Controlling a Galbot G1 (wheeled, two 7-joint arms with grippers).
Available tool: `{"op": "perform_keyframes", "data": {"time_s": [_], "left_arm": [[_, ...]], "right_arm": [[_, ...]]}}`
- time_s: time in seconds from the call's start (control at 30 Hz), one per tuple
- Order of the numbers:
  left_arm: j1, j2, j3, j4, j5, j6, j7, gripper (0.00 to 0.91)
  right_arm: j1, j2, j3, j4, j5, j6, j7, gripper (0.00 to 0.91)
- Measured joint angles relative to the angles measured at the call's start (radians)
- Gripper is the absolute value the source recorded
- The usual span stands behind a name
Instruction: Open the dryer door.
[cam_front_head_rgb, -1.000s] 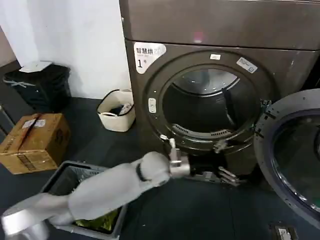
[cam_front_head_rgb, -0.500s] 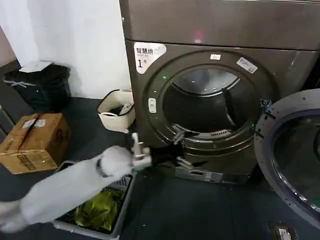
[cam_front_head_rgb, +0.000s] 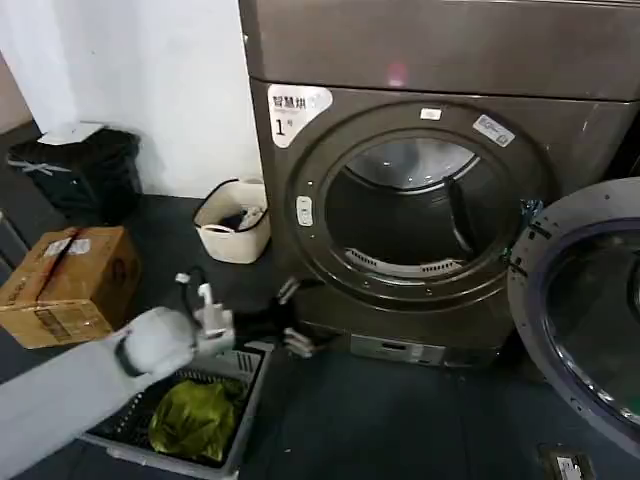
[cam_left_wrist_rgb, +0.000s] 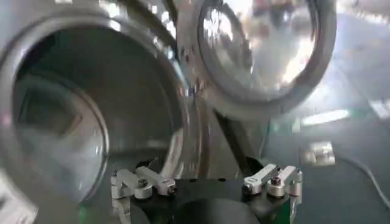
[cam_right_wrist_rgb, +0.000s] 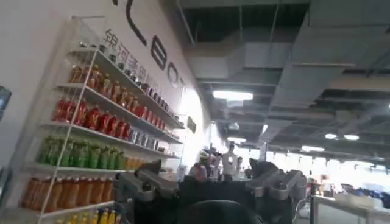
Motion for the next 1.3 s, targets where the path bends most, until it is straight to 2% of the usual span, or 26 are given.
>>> {"op": "perform_keyframes", "data": {"time_s": [0.17,0.7,1.3], "left_arm": [[0.043,0.088,-0.034,-0.004,0.019,0.014,0.029,0.907],[0.107,0.308,-0.011,0.060,0.123,0.050,0.038,0.907],[0.125,0.352,0.019,0.190,0.174,0.100,0.092,0.907]], "right_arm": [[-0.001,0.000,0.007,-0.005,-0.040,0.022,-0.001,0.907],[-0.015,-0.007,0.065,0.005,-0.068,0.043,-0.031,0.907],[-0.017,-0.020,0.083,-0.014,-0.074,0.047,-0.028,0.907]]}}
